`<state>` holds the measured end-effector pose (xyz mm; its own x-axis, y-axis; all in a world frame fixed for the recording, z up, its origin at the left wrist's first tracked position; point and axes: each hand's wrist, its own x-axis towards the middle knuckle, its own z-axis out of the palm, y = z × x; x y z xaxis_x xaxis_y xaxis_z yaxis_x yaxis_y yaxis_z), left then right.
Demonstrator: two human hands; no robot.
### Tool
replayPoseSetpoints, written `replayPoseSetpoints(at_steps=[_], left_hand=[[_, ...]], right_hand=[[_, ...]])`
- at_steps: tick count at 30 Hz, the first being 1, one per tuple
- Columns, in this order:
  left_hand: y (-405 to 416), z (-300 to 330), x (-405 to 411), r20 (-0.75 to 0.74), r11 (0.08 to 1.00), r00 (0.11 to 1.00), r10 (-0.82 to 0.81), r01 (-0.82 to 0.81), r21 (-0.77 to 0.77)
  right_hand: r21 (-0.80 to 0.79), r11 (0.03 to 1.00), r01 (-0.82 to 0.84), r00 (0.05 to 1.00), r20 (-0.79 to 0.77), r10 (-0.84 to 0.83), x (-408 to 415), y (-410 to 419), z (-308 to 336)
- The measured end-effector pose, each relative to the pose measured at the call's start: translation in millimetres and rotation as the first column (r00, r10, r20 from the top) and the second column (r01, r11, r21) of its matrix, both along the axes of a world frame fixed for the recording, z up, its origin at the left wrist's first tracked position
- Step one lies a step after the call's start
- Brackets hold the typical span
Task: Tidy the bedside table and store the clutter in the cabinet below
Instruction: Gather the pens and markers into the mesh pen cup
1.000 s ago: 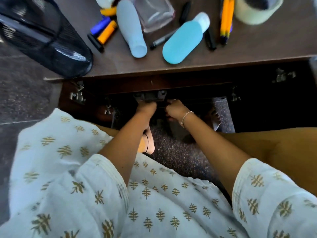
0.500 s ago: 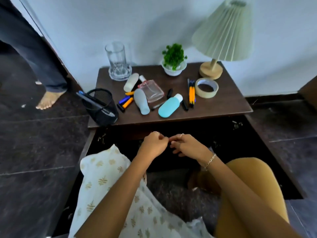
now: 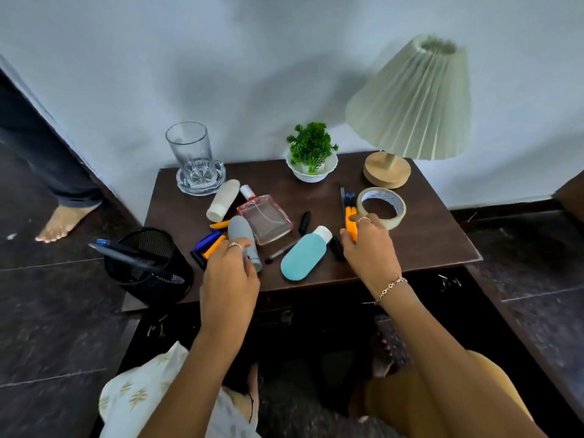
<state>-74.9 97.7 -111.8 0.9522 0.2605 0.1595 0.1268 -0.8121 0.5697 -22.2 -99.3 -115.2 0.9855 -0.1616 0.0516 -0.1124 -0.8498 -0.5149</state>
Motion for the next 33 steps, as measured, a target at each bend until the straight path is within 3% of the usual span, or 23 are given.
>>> replayPoseSetpoints(at_steps=[5, 12, 19, 26, 33], left_hand=[[11, -7, 26, -0.126, 0.988, 0.992, 0.014, 0.006, 0.157], [16, -16, 33, -0.249, 0.980, 0.965, 0.088, -0.040, 0.194], [29, -23, 33, -0.162, 0.973, 0.981, 0.108, -0.071, 0.222], [29, -28, 39, -0.170, 0.964, 0.981, 0.095, -0.048, 0.263], [31, -25, 54, -0.174, 0.939, 0.976, 0.134, -0.069, 0.338]], right_hand=[[-0.137, 0.990, -0.007, 0.998, -0.064, -0.002, 24, 3, -10], [-0.184, 0.982, 0.031, 0.994, -0.094, -0.049, 30, 8, -14], [-0.198, 0.979, 0.055, 0.992, -0.102, -0.076, 23, 12, -15], [-0.217, 0.973, 0.078, 0.984, -0.141, -0.111, 21, 12, -13], [-0.257, 0.958, 0.128, 0.985, -0.079, -0.153, 22, 10, -9]])
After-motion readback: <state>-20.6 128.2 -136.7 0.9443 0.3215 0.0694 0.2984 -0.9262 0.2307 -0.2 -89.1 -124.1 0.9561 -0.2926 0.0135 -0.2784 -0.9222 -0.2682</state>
